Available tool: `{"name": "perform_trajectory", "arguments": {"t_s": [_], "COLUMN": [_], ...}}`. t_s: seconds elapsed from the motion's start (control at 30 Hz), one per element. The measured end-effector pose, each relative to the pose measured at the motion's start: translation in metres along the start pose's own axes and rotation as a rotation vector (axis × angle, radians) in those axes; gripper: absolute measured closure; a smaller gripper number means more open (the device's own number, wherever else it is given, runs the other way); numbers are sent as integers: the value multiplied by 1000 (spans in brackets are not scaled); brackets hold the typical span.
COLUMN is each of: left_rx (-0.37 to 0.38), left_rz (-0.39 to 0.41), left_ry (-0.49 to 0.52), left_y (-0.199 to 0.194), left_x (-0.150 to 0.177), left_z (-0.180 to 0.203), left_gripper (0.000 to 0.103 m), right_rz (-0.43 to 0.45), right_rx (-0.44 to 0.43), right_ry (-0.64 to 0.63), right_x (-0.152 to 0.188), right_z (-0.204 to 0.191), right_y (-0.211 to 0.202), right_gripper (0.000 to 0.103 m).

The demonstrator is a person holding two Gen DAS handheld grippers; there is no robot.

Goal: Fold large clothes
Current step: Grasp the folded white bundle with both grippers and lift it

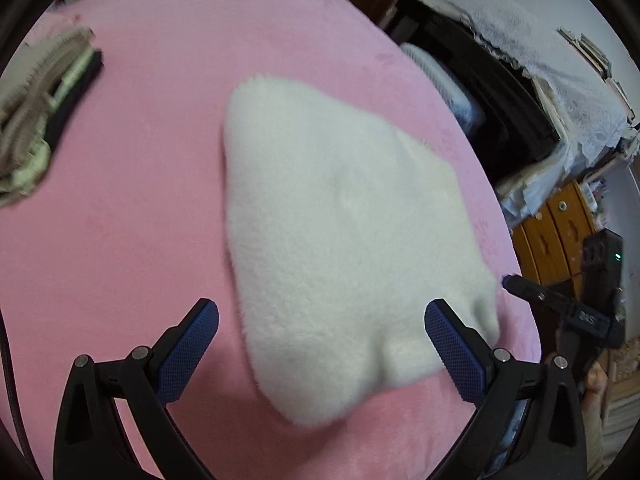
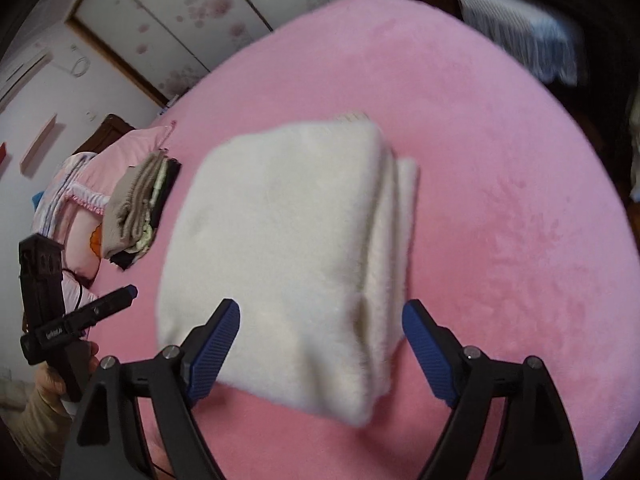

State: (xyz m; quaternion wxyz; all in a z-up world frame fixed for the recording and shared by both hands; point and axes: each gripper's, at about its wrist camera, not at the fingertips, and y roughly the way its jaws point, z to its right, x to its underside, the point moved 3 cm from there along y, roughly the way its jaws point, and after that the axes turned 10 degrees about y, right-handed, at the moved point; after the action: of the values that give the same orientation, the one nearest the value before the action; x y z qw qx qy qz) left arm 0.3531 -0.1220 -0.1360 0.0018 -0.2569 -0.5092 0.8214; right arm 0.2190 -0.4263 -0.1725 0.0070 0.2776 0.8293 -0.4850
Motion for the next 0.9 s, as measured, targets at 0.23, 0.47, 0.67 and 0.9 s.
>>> {"name": "perform_trajectory", "arguments": {"t_s": [0.23, 0.47, 0.67, 0.9], "left_rx": [147, 232, 346, 357], "left_rz": [-77, -116, -172, -214], "left_ry": [-82, -87, -129, -125], "left_y": [53, 83, 109, 116], "left_x": [2, -6, -10, -12], "left_z": [-21, -26, -34, -38], "left_gripper": [1, 0, 0, 0], "right_rz": [-108, -159, -170, -174], "right_rx": [-102, -210, -259, -224], "right_ry": [116, 144, 119, 68], "right_x": [-2, -14, -22, -17], "right_z": [35, 44, 33, 23], "right_y": [53, 81, 102, 99], "right_gripper": [19, 19, 12, 22]}}
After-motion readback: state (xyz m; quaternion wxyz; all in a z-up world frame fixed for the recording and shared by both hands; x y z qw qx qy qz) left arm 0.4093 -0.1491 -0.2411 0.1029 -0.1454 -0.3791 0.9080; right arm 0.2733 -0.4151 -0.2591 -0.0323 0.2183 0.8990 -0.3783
